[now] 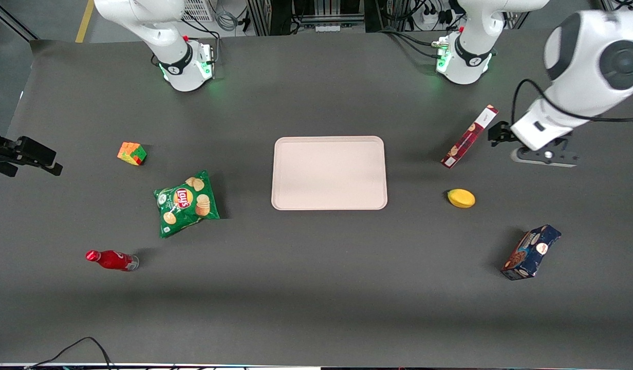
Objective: Place red cookie box on tray
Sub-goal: 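Move the left gripper down over the red plaid shortbread box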
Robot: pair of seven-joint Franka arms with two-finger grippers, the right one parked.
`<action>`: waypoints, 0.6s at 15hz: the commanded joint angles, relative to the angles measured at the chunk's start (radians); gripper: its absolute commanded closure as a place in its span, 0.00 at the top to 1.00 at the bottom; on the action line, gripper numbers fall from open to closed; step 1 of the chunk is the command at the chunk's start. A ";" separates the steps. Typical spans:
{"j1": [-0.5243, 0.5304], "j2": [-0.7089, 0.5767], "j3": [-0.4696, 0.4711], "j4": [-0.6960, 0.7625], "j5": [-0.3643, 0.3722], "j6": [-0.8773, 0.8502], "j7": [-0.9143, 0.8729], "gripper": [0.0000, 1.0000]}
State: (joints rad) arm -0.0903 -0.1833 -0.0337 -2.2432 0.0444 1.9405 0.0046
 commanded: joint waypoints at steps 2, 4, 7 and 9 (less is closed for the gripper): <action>-0.006 -0.128 0.018 -0.309 0.009 0.223 0.133 1.00; -0.002 -0.127 0.020 -0.422 0.009 0.369 0.190 1.00; -0.005 -0.120 0.008 -0.531 0.012 0.463 0.213 1.00; -0.005 -0.094 0.000 -0.596 0.012 0.549 0.268 1.00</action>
State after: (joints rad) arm -0.0904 -0.2614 -0.0244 -2.7378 0.0470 2.3869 0.2031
